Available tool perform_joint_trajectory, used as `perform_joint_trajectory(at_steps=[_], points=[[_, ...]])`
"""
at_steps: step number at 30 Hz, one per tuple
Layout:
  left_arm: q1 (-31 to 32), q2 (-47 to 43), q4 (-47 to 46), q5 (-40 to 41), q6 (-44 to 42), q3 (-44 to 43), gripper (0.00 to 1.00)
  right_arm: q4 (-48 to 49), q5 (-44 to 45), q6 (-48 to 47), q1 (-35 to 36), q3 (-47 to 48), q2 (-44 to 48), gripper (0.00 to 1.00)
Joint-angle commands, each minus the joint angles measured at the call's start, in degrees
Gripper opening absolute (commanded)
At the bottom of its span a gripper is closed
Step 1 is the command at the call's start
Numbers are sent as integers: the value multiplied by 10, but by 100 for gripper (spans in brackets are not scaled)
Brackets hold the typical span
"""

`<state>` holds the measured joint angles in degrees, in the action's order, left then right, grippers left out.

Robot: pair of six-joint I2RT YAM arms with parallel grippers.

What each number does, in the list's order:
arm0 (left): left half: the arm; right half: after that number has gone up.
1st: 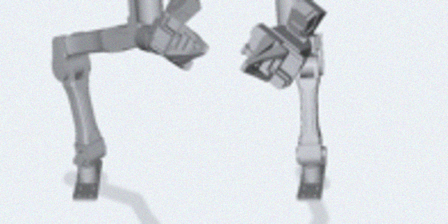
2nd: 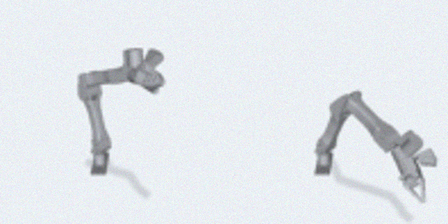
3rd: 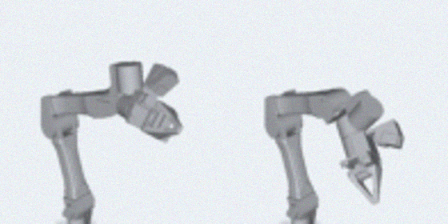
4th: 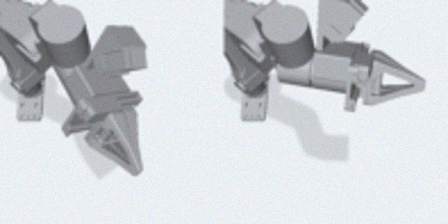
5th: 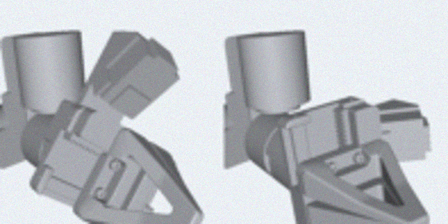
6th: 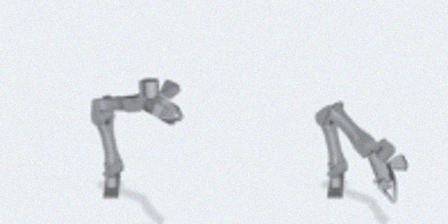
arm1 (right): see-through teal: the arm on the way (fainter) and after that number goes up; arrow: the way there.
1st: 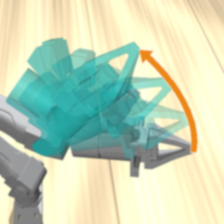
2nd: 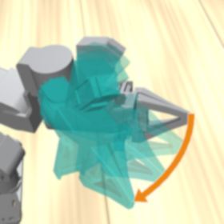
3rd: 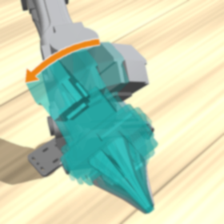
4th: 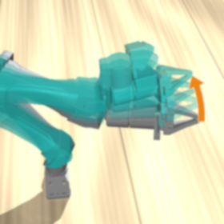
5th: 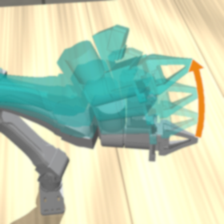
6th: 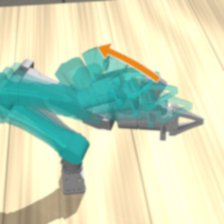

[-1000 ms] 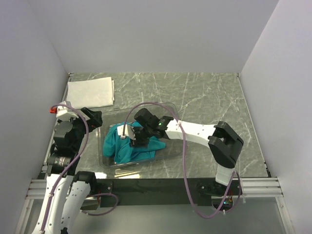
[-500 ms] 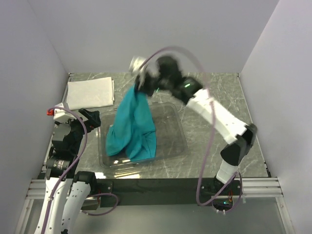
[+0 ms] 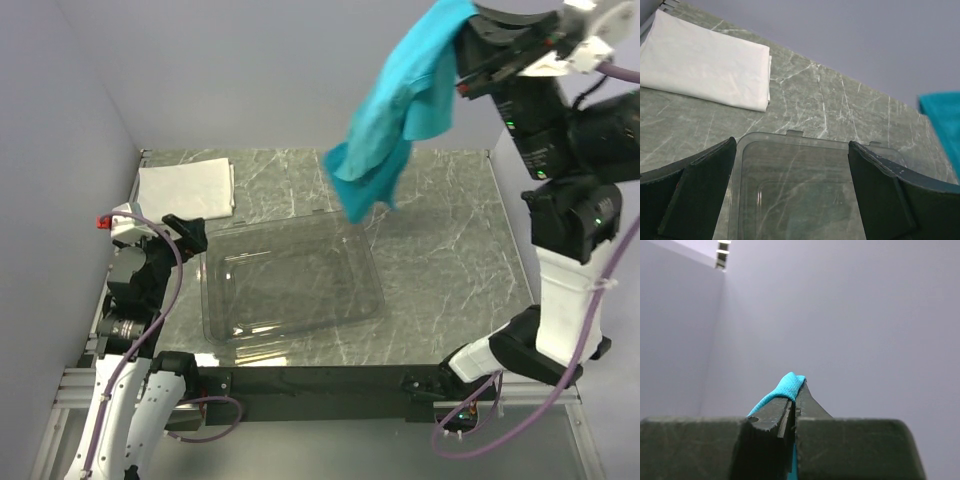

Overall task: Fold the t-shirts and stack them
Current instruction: Move the tshirt to the center of the board

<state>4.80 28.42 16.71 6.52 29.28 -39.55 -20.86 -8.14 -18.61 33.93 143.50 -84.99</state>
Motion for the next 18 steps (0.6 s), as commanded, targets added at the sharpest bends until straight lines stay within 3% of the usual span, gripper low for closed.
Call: perform_joint_trajectory(at_steps=[1,6,9,14,18], points=[[1,15,-41,-12,-15,-1,99,-1,76,-32,-4,-1,2,0],[1,22,-57,-18,-19,4,99,-20,97,-42,-23,-96,61,0],[1,25,-61,-20,-20,6,99,-30,91,-27,-62,-204,111,0],[1,26,-66,-22,-19,14,99,-21,38,10,-142,-439,210,0],[1,30,-65,-27,-20,13,99,-12,-23,-25,-180,-627,296,0]])
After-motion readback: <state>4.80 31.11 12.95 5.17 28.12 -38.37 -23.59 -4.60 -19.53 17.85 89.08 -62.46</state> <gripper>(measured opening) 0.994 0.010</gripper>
